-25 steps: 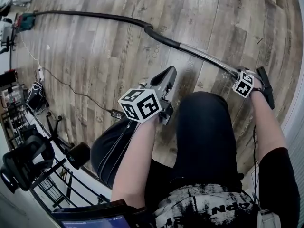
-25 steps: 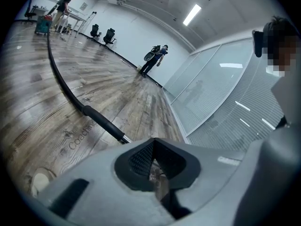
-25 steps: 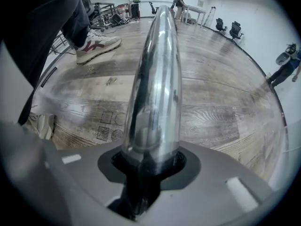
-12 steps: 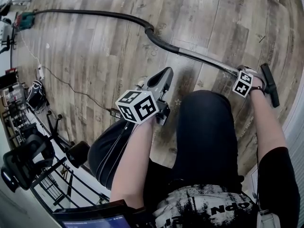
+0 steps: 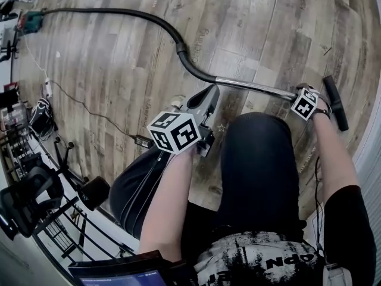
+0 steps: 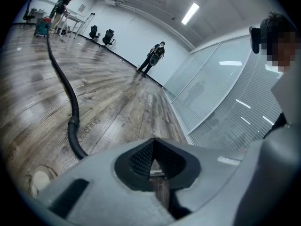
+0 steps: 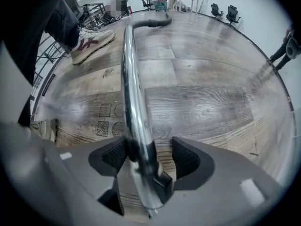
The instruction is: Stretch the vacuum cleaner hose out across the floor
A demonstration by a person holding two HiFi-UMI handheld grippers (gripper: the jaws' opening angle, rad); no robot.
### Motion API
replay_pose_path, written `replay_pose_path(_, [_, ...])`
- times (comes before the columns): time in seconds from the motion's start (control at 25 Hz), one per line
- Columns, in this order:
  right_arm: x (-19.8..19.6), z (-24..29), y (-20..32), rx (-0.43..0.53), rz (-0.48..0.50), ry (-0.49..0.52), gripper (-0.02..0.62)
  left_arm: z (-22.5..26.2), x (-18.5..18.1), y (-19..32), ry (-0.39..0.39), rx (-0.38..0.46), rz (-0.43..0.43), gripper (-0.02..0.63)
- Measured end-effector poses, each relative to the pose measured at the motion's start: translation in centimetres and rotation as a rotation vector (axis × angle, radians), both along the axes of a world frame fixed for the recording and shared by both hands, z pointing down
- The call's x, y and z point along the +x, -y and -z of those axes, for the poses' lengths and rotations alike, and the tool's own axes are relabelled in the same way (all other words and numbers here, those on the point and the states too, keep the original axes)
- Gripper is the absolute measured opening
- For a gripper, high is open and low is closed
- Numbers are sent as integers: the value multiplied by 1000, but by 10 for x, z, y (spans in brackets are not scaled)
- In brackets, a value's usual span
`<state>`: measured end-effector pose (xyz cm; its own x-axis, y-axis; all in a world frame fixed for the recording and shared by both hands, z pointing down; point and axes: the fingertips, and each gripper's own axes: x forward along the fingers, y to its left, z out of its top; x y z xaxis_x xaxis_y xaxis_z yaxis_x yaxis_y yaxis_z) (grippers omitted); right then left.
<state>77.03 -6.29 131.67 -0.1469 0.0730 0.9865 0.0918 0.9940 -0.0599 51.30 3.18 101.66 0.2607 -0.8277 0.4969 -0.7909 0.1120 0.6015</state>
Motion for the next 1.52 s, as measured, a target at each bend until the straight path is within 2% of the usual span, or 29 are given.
replay_pose_path(0.12, [6, 1, -3, -36, 9, -19, 295, -4, 0, -1, -9, -2, 4, 1])
replay_pose_path(0.32, [33, -1, 0, -41, -10, -57, 296, -5, 5, 3, -12, 4, -6, 1])
replay_pose_path(0.48, [35, -1, -1, -22, -20, -42, 291, -6, 6, 2, -11, 3, -9, 0])
replay_pose_path(0.64, [32, 2, -2, 5, -7, -40, 259, -5, 8, 0, -8, 2, -20, 2])
replay_pose_path(0.84, [32, 8, 0, 51, -23, -36, 247, -4, 15, 9, -7, 8, -83, 1])
replay_pose_path(1.12, [20, 3, 0, 88, -63, -50, 256, -9, -16, 32, -20, 23, -122, 2])
replay_pose_path(1.24, [17, 9, -9, 76, -89, -89, 250, -6, -25, 45, -29, 23, -188, 0])
replay_pose_path(1.32, [7, 30, -5, 94, -136, -82, 217, 5, -26, 57, -14, 38, -264, 1])
replay_pose_path(1.36, [-2, 46, -5, 100, -171, -62, 155, 14, -25, 62, -2, 48, -302, 2])
replay_pose_path(1.52, [-34, 148, -8, 119, -326, 57, 130, 82, -19, 73, 58, 88, -443, 0])
